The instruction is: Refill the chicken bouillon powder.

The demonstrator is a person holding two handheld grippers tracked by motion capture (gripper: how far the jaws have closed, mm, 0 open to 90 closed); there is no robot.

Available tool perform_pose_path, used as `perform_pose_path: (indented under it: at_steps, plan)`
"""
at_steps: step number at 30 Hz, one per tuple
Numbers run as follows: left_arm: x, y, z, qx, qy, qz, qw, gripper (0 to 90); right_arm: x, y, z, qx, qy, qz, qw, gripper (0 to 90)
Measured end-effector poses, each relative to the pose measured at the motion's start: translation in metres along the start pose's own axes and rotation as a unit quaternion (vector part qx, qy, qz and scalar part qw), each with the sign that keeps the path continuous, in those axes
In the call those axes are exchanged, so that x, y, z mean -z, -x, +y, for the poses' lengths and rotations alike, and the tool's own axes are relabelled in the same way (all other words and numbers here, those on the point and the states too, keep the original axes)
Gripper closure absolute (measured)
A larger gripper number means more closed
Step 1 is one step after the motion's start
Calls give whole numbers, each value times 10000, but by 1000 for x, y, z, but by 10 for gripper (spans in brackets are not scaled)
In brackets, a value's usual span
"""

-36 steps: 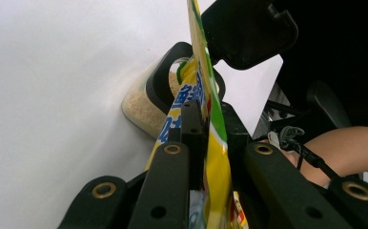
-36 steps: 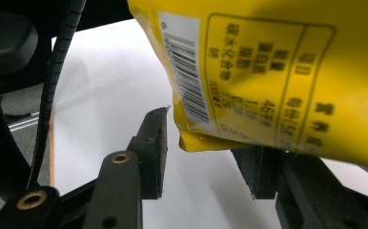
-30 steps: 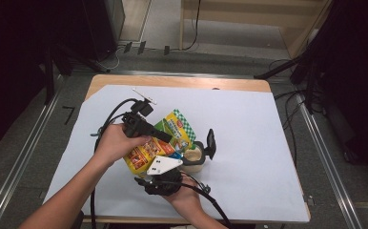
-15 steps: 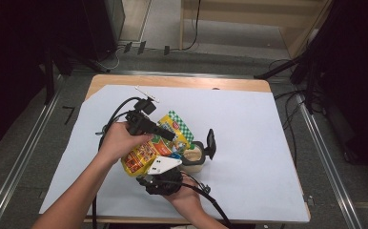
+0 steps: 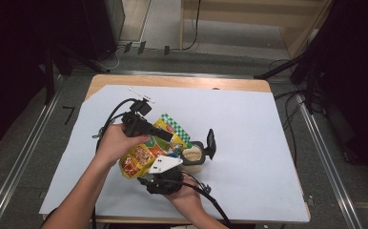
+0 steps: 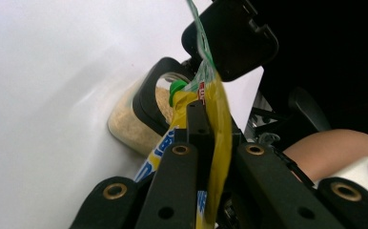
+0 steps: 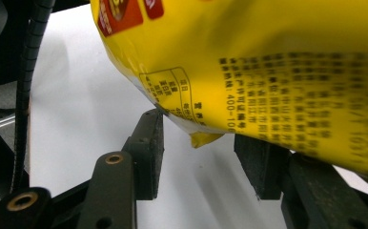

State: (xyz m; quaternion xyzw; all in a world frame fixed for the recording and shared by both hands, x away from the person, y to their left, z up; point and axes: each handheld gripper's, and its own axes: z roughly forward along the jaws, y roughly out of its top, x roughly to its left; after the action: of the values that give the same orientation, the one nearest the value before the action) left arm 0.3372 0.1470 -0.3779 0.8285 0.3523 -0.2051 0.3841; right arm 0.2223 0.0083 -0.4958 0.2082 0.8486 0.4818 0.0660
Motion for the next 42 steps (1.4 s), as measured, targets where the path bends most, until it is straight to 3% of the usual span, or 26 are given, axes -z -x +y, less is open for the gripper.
perform_pose_path:
  at_steps: [8,14,18,22,26,30,33,42]
  plan:
    - [6,-11,-7,272,126,-334,9990,900,0,0,0,10,-22,-17,10000,538]
    - [15,-9,-9,270,231,-584,9977,900,4,1,1,30,64,-76,9999,533]
    - [18,-5,-10,210,209,-497,9983,900,7,1,1,26,73,-74,9999,531]
    - [23,-10,-12,239,275,-622,9974,900,7,-1,1,85,52,-106,9999,529]
    - [30,-11,-15,207,362,-600,9973,900,9,-2,1,83,91,-103,9999,526]
    - [40,-14,-17,250,547,-723,9956,900,14,1,4,3,184,-138,9997,527]
    - [47,-19,-20,330,694,-956,9924,900,19,5,6,-64,240,-170,9995,527]
    - [67,-24,-25,378,992,-737,9916,900,27,9,12,-58,204,-287,9994,520]
